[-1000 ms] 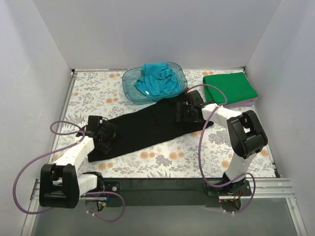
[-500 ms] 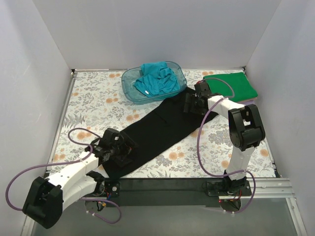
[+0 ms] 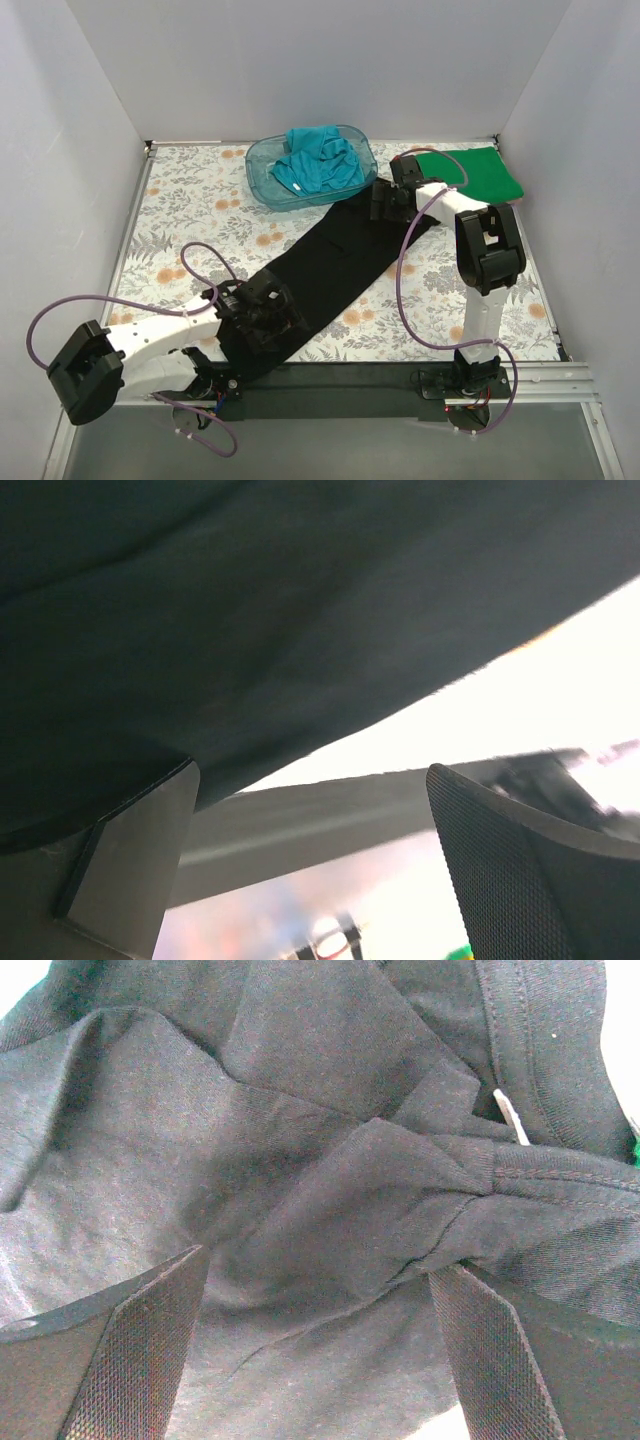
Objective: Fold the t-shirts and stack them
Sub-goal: Fold the tshirt
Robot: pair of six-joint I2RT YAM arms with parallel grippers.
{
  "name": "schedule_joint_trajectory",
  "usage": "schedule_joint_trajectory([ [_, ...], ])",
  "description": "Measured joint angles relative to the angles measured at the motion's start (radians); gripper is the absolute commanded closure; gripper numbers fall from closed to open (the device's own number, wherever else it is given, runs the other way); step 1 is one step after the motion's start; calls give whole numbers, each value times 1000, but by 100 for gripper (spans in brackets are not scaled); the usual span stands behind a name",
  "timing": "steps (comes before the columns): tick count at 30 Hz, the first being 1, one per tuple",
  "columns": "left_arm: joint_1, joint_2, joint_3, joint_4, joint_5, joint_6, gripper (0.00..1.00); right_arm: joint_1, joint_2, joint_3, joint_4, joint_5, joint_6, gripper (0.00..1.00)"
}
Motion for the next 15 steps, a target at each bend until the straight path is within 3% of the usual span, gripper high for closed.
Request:
schedule_joint_trajectory([
  [9,4,-108,182,-457,-314,12,2,-2,-47,-18,-17,-35,-44,2],
  [13,61,-182,226,-607,-480,13,2,39,-208,-95,-39,-25,-61,2],
  [15,134,-220,227,-655,-554,14,2,126,-323,-151,-39,9,-62,2],
])
